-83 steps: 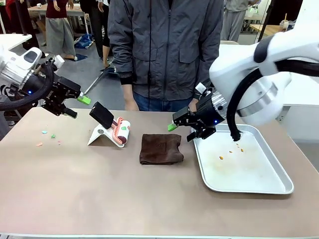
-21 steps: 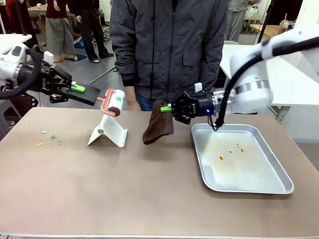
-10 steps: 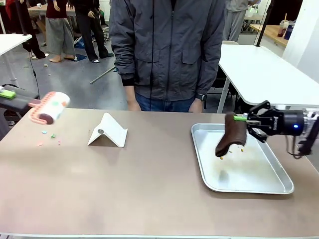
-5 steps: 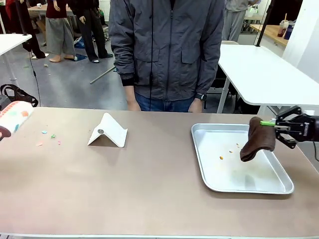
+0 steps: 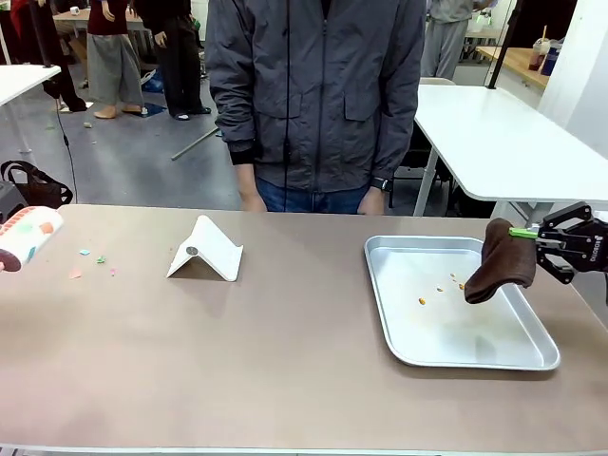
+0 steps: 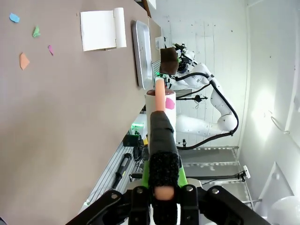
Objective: Clean the surface of the table.
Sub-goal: Hold the Lint Roller with your left hand and the towel with your right hand, then if a person points to the right, clean the right side of the table with your right hand, and if they point to the left, clean the left side with your left hand.
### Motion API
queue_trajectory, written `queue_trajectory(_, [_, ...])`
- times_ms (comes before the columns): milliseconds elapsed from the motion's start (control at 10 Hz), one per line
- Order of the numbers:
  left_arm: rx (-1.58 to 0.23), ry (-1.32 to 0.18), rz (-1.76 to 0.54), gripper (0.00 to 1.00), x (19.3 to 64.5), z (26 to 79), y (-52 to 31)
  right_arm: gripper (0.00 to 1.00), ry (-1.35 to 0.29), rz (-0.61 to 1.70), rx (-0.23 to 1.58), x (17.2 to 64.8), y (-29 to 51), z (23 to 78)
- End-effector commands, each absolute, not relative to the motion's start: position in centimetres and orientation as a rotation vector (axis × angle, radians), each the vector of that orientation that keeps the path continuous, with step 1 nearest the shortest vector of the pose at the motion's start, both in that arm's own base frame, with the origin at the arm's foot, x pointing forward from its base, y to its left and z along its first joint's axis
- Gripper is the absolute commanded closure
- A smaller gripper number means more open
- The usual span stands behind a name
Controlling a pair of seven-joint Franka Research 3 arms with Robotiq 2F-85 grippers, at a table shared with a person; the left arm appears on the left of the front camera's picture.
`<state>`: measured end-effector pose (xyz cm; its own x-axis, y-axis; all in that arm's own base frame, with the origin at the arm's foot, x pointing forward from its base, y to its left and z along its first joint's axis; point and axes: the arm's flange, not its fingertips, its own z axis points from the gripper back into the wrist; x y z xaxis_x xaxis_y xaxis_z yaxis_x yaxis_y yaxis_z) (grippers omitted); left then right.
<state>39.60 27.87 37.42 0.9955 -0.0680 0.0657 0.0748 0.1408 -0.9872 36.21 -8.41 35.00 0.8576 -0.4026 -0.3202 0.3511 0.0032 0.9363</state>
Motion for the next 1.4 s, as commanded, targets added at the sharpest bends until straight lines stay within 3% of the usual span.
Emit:
queue_trajectory(0, [-1.427, -0.013, -0.123, 1.00, 39.43, 38.05, 27.54, 1.00, -0.027, -0.598, 1.438, 36.24, -8.22, 35.41])
queue_trajectory(1300, [-1.427, -0.013, -0.123, 1.00, 39.43, 38.05, 27.54, 1.00, -0.027, -0.598, 1.438, 36.24, -8.22, 35.41])
